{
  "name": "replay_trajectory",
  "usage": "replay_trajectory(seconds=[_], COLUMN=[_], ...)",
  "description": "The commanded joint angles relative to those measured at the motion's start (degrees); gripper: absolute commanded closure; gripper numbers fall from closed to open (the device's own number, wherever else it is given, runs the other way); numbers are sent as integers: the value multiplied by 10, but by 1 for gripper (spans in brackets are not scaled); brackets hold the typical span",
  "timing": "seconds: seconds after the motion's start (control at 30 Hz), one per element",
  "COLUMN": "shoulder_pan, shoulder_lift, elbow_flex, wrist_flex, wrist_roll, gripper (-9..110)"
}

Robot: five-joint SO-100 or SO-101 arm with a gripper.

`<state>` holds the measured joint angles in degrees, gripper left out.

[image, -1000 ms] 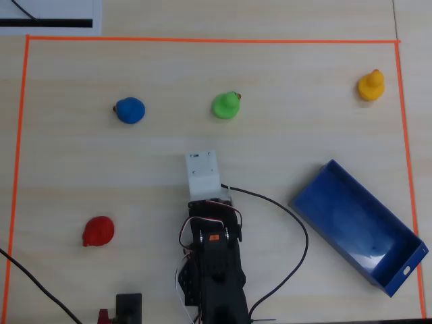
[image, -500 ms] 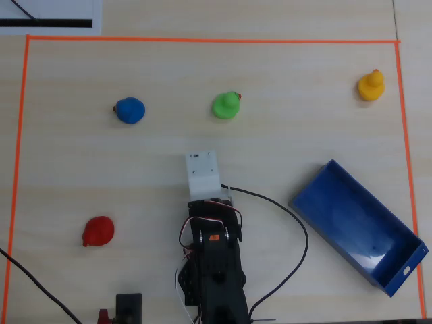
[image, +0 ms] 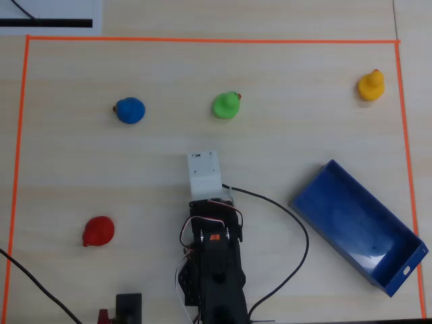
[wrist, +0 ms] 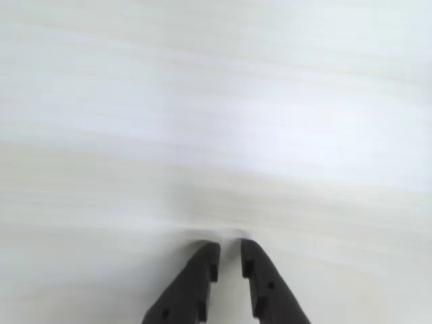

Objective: Grasp green duck and put it into box.

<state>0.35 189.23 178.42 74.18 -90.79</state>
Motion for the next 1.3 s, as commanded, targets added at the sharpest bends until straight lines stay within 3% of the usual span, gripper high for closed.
replay_trajectory(seconds=[0.0, 0.23, 0.5, 0.73, 0.97, 1.27], shoulder_pan=[18, 11, 44, 83, 115, 127], shoulder_lift=[-75, -307, -650, -892, -981, -991], elbow_flex=[-49, -244, -557, -724, -712, -633], wrist_flex=[-142, -447, -519, -582, -570, -570], wrist_roll=[4, 112, 128, 94, 20, 2], gripper=[99, 89, 83, 75, 70, 70])
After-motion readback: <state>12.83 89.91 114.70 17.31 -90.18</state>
